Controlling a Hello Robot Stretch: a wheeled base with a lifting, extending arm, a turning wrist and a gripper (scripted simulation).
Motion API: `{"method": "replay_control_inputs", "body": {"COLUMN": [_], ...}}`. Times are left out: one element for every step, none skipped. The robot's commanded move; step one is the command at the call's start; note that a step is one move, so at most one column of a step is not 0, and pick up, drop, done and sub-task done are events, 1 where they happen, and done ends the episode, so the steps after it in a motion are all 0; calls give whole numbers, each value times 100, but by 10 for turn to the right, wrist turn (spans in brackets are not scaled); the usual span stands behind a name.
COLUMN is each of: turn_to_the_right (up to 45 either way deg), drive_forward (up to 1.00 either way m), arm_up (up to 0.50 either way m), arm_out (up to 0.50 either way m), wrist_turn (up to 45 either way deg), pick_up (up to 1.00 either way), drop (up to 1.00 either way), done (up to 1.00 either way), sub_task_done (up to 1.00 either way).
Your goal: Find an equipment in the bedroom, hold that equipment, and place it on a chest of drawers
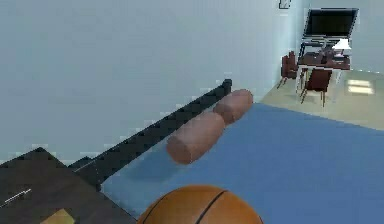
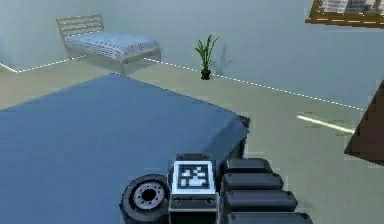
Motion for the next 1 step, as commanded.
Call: {"method": "replay_control_inputs", "body": {"turn_to_the_right": [-450], "drive_forward": [0], "arm_up": [0], "arm_out": [0], "wrist_turn": [0], "pick_up": [0], "drop": [0], "done": [0], "sub_task_done": [0]}}
